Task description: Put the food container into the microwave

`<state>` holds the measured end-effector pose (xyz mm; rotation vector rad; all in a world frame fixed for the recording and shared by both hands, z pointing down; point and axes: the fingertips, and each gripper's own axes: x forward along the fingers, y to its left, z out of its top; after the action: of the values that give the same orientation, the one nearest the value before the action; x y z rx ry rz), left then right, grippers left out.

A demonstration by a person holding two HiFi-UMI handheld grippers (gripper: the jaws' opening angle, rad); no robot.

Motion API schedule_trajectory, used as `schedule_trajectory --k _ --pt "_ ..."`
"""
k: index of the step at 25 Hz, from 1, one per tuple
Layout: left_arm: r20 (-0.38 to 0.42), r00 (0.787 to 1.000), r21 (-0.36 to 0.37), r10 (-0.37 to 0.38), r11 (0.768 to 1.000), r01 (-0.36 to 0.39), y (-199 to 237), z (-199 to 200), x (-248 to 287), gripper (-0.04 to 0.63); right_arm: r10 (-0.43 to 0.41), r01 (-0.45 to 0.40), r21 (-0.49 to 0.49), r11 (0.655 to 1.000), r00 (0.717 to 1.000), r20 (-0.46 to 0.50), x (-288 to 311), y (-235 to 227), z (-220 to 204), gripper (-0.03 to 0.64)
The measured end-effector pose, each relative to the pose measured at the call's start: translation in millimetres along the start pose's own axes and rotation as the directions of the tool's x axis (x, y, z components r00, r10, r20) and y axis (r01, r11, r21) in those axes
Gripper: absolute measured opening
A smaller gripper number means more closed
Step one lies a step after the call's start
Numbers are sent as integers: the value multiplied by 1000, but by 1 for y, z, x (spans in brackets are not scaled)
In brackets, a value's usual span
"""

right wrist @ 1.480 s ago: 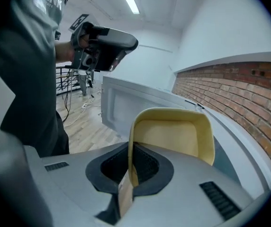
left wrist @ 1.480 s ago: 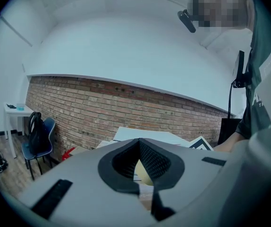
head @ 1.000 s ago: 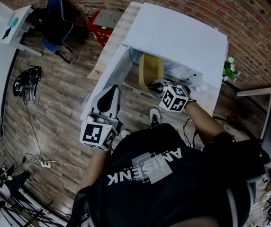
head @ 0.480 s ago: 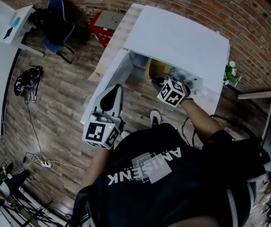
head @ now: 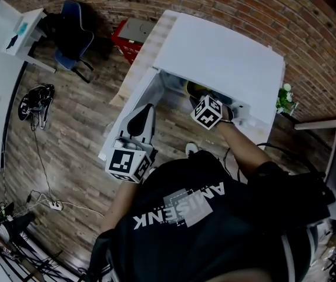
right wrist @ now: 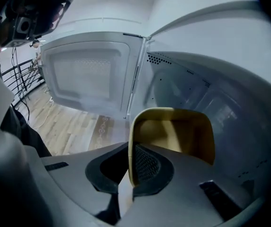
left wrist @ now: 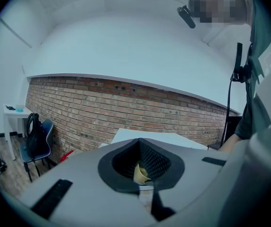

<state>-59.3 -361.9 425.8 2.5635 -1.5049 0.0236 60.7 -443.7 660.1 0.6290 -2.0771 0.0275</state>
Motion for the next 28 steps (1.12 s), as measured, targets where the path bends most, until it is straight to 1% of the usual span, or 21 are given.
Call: schedule_trajectory --k 3,8,16,23,28 --pt "2 1000 7 10 1000 -10 4 3 4 12 -23 23 3 1000 999 -28 9 -10 -2 43" --pt "10 1000 22 15 1000 -16 9 6 7 12 -62 55 -77 996 994 -92 27 -19 -14 43" --pt "10 1000 28 12 1000 -12 18 6 10 12 -116 106 -87 991 986 -119 37 -32 -11 43" --pt "2 1000 52 6 999 -6 24 11 13 12 -171 156 -113 981 976 -137 43 -37 -10 44" --pt "5 1000 48 0 999 0 26 12 10 12 -202 185 -125 975 969 -141 42 -38 -11 46"
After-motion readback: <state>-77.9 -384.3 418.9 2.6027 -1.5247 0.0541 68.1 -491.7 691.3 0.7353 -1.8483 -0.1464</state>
